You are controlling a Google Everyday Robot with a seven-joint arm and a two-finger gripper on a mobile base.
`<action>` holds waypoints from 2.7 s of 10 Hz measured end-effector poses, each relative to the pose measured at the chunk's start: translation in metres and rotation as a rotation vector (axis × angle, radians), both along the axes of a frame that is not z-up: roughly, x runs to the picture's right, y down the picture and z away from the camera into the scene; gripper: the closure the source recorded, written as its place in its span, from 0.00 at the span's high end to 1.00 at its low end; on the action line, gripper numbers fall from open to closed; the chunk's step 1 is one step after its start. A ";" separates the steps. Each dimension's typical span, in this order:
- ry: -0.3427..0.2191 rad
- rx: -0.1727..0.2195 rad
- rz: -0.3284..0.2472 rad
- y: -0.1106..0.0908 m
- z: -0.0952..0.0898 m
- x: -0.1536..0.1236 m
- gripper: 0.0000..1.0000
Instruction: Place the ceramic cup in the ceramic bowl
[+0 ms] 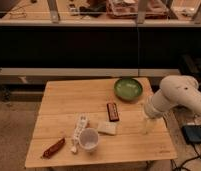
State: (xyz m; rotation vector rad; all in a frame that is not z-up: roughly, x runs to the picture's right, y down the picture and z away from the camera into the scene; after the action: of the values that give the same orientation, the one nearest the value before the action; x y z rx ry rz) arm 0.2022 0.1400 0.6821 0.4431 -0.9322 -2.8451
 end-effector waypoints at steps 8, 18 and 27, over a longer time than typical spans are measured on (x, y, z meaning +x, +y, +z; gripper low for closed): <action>0.000 0.000 0.000 0.000 0.000 0.000 0.80; -0.237 -0.037 -0.027 -0.020 -0.015 -0.104 0.80; -0.388 0.034 0.017 -0.031 -0.003 -0.159 0.80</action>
State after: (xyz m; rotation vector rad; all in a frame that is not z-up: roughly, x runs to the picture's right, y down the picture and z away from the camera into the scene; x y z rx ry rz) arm 0.0430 0.1092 0.6790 1.0280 -0.9280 -2.8140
